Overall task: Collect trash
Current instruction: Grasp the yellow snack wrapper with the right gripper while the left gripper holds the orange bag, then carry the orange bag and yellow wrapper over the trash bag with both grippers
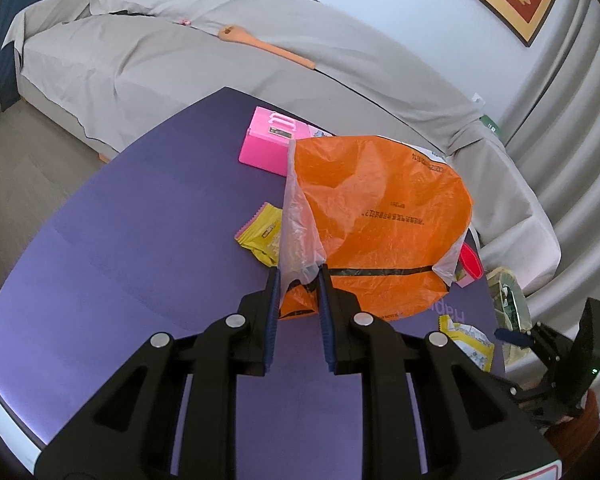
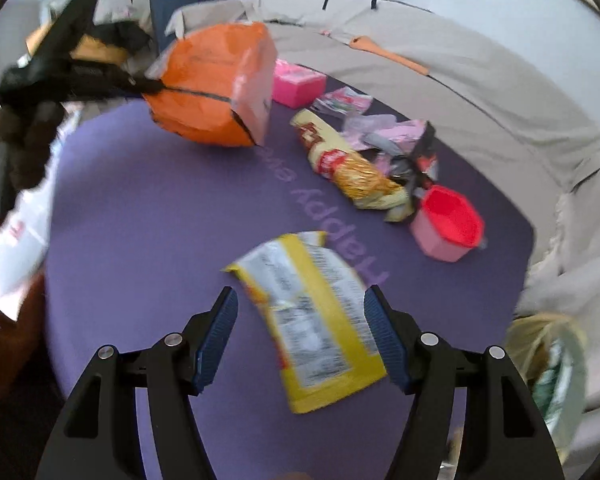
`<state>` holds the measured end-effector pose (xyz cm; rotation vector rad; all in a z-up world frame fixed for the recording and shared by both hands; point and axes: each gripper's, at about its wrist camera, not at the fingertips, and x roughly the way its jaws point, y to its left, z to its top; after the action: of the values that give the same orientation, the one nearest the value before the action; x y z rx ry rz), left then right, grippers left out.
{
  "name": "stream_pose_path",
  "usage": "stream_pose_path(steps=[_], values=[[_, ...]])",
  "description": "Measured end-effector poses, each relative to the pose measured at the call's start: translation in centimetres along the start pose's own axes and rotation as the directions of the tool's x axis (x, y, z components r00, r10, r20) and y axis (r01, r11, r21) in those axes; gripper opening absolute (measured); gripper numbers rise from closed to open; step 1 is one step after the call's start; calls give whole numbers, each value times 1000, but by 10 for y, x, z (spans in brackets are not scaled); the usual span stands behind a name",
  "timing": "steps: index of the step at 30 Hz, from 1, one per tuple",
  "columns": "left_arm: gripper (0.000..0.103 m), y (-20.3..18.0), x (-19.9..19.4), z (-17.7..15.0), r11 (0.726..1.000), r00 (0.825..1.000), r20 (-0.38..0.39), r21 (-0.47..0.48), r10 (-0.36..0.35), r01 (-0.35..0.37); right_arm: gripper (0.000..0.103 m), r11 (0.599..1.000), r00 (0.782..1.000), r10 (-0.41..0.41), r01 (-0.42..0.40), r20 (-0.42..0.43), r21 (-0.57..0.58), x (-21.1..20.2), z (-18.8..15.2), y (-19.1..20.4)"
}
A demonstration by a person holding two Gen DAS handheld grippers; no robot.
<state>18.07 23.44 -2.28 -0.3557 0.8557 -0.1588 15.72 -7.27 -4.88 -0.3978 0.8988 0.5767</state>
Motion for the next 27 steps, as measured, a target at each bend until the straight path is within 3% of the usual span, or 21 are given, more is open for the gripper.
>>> stream_pose_path(steps=[9,15,16,27], values=[[16,-4,4,-3,1000,1000,-17,15,1,-1,62,996,995,70,-74,-69,-54,39,21,-1],[16,-6,10,-1,1000,1000,-28,15,6,-5,40,995,992,100,-99,-75,7,44,25,3],[17,-7,10,-1,1000,1000,-30,16,5,-4,20,996,994,85,-85,-70,11,42,25,5],[16,-37,3,3,997,1000,-12,72,2,-1,17,991,1000,14,-17,23,129,2,24,-8]])
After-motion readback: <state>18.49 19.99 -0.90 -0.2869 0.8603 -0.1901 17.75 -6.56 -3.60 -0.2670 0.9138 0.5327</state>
